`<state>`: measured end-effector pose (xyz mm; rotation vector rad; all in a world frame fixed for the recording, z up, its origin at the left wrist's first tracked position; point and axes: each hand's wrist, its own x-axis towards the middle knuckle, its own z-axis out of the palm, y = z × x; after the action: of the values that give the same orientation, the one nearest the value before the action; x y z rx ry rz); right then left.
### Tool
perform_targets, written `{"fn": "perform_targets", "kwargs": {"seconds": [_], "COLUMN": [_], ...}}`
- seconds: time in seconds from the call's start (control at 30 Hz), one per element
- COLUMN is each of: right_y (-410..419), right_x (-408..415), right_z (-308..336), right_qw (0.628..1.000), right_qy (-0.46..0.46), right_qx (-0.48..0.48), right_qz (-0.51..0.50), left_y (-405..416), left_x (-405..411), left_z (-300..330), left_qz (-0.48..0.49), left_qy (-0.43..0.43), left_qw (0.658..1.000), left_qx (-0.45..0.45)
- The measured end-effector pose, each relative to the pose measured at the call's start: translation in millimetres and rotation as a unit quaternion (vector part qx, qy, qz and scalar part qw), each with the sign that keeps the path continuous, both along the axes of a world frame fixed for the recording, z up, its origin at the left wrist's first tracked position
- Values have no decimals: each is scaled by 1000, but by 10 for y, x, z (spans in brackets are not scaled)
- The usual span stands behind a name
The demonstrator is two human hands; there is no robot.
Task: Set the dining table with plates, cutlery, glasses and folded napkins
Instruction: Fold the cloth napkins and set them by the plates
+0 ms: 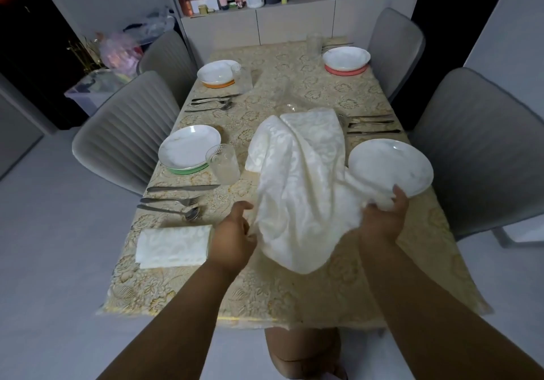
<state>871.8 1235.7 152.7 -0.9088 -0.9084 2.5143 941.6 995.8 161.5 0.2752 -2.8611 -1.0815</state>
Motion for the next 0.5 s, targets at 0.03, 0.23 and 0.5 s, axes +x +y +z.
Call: {"fn": "perform_targets", "kwargs": {"seconds": [0.03, 0.23, 0.5], "right_y": [69, 273, 379], "right_x": [54, 492, 1107], "right_z": [1, -341, -435], "right_qw": [998, 858, 737], "right_qy": [-35, -284, -351], "right_qx": [61, 424, 549], "right_qz": [-6, 56, 179], "left_y": [-75, -301, -336], "left_x": [37, 300, 515], "left_z": [-59, -337, -420], "left_qz": [-16, -120, -188], "left_qy": [-5, -97, -319], "left_qw": [998, 955, 868], "left_qx": [-60, -253, -331]}}
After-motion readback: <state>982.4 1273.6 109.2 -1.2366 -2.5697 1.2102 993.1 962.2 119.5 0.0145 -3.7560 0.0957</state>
